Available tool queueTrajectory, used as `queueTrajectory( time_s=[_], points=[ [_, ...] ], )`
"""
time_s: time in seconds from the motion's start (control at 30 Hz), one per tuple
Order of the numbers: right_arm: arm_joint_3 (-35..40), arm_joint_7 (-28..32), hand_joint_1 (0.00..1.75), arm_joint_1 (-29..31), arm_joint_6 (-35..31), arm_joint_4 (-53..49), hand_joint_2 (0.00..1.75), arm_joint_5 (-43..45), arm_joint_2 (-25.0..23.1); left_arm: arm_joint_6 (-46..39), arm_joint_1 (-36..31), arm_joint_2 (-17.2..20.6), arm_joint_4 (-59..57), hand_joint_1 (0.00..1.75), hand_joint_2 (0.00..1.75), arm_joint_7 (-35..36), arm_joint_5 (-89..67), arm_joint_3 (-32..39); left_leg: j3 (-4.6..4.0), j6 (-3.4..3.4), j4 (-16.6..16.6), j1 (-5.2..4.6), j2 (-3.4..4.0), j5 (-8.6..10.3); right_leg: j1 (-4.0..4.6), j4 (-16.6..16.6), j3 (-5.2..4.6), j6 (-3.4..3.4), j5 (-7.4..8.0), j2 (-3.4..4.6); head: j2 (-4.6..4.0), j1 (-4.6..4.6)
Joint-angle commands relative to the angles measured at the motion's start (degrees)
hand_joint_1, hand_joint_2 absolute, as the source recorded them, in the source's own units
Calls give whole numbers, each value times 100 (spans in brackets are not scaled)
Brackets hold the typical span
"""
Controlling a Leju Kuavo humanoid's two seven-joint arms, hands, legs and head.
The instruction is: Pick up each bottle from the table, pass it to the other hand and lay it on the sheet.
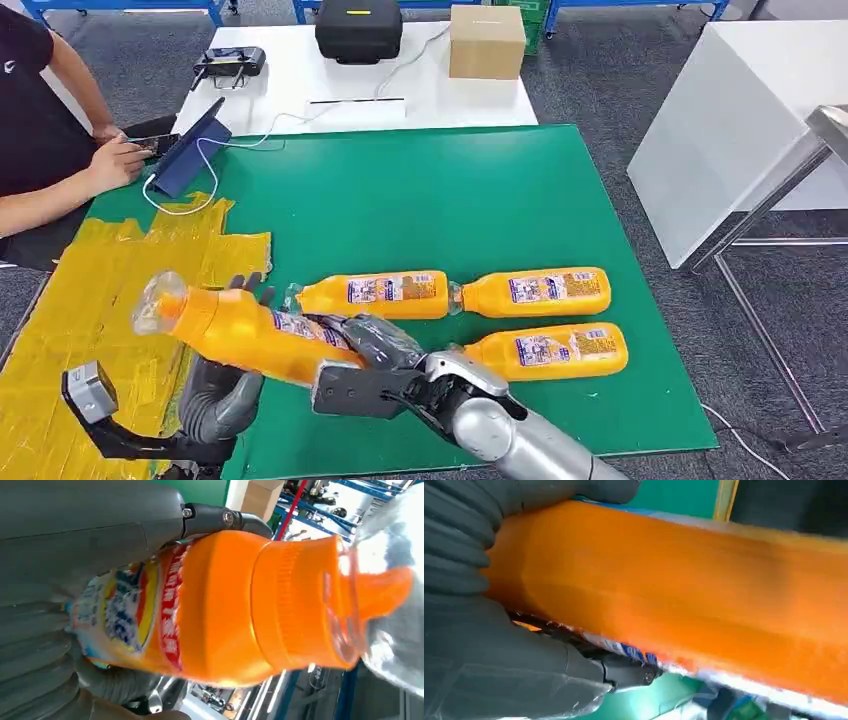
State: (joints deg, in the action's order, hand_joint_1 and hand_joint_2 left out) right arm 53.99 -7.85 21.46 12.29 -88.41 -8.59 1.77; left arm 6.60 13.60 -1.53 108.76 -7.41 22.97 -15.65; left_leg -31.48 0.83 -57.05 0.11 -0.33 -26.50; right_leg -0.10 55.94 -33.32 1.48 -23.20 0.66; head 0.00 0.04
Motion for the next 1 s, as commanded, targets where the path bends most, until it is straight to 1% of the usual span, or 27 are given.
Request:
queueTrajectory(
  time_s=[0.03,0.13,0.17,0.2,0.23,0.27,0.33,0.37,0.4,0.47,0.53,0.63,0.67,0.8,0.87,0.9,0.93,1.0],
  points=[
    [740,185,175,273,149,805,175,-11,-230,-40,-311,-83,-326,0,175,-14,-56,-77,17,-6,7,2,4,-3,2,-7,16,-1,-2,-4,0,2],
    [740,254,175,186,77,888,175,-148,-334,-81,-317,-89,-308,2,175,-15,-146,-22,17,-4,9,1,-1,-1,1,-6,15,-1,-3,-4,0,2],
    [740,254,175,186,77,888,175,-148,-334,-81,-317,-89,-308,19,175,-15,-146,-22,20,-6,10,4,0,-3,5,-10,20,-2,-4,-6,2,4],
    [719,252,175,201,78,867,175,-140,-331,-72,-302,-75,-308,148,175,-15,-143,-14,26,-7,13,4,1,-5,5,-12,24,-2,-6,-7,2,0],
    [707,241,175,226,79,842,175,-155,-352,-68,-265,-43,-303,175,175,-22,-147,22,20,-5,9,3,2,-4,3,-8,18,-1,-5,-6,0,2],
    [705,212,175,260,82,850,175,-175,-405,-53,-233,-11,-306,175,175,-52,-148,77,22,-7,10,5,1,-5,5,-10,21,-2,-6,-10,0,0],
    [681,59,175,428,117,1001,175,-151,-658,113,-230,83,-378,175,175,-156,-80,296,14,-4,6,-1,7,-3,0,-2,9,-1,-3,1,0,2],
    [789,-164,175,669,122,1045,175,-28,-637,244,-226,57,-426,175,175,-157,-53,449,19,-6,8,1,13,-6,2,-3,13,-2,-4,6,0,4],
    [836,-247,175,873,89,1062,175,163,-624,440,-229,4,-489,175,175,-164,-57,614,13,-5,4,0,27,-5,0,2,4,-2,0,20,0,2],
    [848,-288,175,986,56,1071,175,257,-601,605,-240,-84,-532,175,175,-141,-99,759,12,-7,4,0,26,-5,0,4,4,-3,0,18,0,2],
    [814,-287,175,906,28,958,175,274,-450,678,-224,-142,-502,175,175,-126,-104,699,11,-6,5,3,11,-1,3,-2,8,-2,-1,0,0,2],
    [687,-227,175,639,-51,687,175,247,-92,576,-174,-224,-423,175,175,-78,-238,478,14,-5,7,2,-15,2,3,-7,18,2,-4,-14,0,2],
    [667,-203,175,593,-70,657,175,229,-37,546,-174,-224,-415,175,175,-85,-246,440,20,-4,11,3,-22,1,4,-14,27,4,-6,-24,0,2],
    [595,-153,175,495,-146,624,175,138,38,481,-161,-160,-403,175,175,-144,-214,398,15,-4,7,0,-14,0,1,-8,19,2,-6,-14,0,4],
    [462,-97,175,361,-345,532,175,-108,90,356,-135,-160,-349,175,175,-235,-334,453,18,-6,8,-1,-12,-2,0,-8,22,1,-7,-16,0,4],
    [400,-112,0,293,-518,447,175,-444,151,128,-134,-190,-289,175,175,-381,-708,519,12,-5,5,0,-11,0,1,-6,15,0,-5,-14,0,2],
    [309,-213,0,215,-693,341,0,-795,238,-46,-151,-236,-244,175,175,-480,-1004,558,16,-7,6,2,-15,-1,3,-9,20,0,-7,-20,0,2],
    [-49,-256,0,-78,-889,92,0,-1159,376,-646,-258,-319,-170,175,175,-673,-1944,720,11,-6,3,2,-24,1,4,-8,18,1,-7,-27,0,2]
  ],
)
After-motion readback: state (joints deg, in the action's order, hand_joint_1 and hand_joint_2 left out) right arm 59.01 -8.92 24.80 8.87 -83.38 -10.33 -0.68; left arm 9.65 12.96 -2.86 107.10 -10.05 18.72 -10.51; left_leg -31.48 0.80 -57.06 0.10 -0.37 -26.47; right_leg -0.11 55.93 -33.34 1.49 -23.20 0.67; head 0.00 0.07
